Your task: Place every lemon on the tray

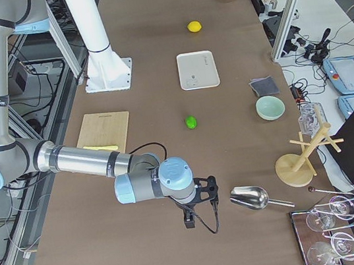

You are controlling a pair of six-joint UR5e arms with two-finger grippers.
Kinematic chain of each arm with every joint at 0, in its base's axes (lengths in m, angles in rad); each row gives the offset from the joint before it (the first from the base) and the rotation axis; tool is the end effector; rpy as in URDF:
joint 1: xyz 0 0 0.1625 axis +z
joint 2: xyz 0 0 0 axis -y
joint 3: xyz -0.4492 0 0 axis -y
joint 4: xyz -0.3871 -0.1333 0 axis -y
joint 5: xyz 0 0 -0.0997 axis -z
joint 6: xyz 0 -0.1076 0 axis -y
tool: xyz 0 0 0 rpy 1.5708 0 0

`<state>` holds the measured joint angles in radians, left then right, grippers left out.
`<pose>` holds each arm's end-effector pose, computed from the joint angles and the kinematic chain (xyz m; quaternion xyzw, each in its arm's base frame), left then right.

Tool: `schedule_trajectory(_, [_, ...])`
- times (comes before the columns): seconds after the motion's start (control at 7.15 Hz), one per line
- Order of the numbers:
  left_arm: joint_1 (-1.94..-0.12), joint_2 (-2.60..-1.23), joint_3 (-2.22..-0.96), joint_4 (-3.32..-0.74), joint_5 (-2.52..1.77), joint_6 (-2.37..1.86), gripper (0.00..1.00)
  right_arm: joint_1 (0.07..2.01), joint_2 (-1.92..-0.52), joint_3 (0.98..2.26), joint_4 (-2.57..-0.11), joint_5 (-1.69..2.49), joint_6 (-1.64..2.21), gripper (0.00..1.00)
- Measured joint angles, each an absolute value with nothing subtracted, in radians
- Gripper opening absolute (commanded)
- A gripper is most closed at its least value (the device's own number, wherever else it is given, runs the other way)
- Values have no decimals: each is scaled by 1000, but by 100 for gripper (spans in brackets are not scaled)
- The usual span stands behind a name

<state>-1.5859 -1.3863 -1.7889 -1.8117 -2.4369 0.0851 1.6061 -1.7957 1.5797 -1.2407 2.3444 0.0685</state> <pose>-0.0577 -0.4185 0.6311 0.1449 0.4090 0.0888 0.8966 0.0717 -0.3835 0.7485 0.0465 -0.3774 0.0265 0.9245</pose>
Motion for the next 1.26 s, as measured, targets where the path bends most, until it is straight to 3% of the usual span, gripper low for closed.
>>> schedule_trajectory(1.26, [-1583, -1343, -1811, -1929, -2430, 17, 98, 1606, -1809, 1581, -1174, 2350, 78, 100])
